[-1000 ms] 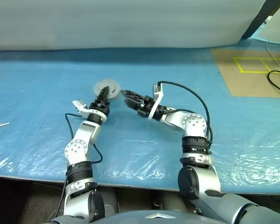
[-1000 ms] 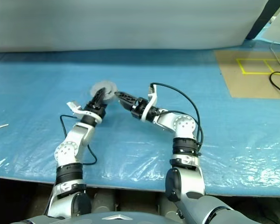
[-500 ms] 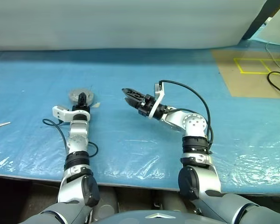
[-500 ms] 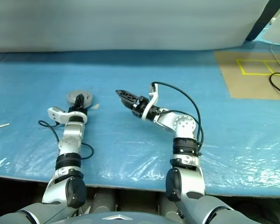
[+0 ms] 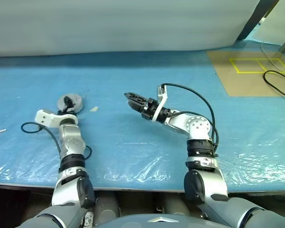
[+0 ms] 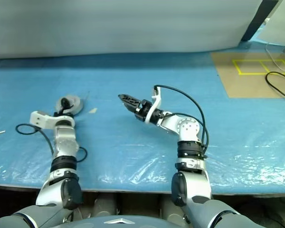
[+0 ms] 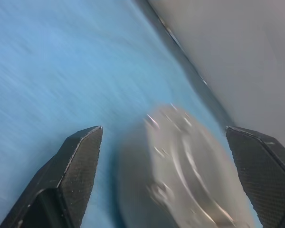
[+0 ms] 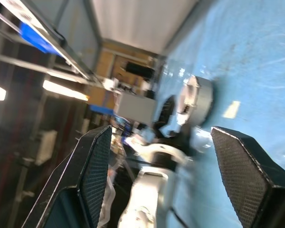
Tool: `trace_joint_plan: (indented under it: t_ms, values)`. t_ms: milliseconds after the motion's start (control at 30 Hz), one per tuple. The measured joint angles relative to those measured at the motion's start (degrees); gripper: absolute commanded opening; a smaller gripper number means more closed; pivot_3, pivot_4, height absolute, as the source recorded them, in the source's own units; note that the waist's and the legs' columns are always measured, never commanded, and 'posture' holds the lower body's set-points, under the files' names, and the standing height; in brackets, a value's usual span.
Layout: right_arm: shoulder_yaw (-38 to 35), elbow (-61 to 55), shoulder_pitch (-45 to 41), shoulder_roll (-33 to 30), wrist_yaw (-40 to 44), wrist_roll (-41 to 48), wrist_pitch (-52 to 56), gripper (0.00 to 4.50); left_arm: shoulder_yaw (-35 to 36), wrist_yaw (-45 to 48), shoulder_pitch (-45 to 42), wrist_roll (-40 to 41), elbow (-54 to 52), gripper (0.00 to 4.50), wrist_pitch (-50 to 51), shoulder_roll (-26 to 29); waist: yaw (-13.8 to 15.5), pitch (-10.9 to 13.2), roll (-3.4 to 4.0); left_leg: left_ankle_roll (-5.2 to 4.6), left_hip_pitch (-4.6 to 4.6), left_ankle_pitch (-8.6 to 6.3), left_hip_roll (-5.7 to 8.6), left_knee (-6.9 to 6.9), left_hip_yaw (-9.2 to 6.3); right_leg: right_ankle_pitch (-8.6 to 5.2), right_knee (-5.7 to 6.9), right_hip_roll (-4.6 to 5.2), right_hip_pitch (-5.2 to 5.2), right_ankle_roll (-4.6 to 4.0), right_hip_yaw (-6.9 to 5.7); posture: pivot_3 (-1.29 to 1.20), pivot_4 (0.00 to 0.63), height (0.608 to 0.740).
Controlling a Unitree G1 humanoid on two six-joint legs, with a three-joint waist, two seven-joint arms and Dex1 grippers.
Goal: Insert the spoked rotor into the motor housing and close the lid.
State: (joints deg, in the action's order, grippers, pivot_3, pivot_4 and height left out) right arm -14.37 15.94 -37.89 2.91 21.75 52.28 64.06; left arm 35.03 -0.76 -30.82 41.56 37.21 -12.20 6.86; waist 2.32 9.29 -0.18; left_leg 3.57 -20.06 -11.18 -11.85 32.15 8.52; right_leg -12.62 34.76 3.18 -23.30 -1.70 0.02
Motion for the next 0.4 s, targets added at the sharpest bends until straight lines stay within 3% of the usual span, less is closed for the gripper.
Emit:
trace_joint_plan:
  t_ms: [167,400]
  values:
    - [7.9,-3.3,0.9,-1.6,3.0,-6.8,-6.0,3.48,-1.1,2.4,3.0,-2.9,-1.3,4.40,-1.1,1.3,0.2,0.0,-0.02,0.01,-0.08,-0.01,-0.01,-0.03,-0.01,0.00,-0.03,0.04,-0.05,0.01,-0.07,0.00,0.150,0.740]
    - [19.8,-7.2,5.0,-8.7,7.2,-25.8,-29.5,3.48,-15.4,22.1,11.9,-9.6,-17.7,4.40,2.9,8.0,1.7,0.1,-0.33,0.00,-0.75,0.00,-0.06,0.10,-0.01,-0.01,0.02,0.14,-0.56,-0.01,-0.26,0.00,0.150,0.740]
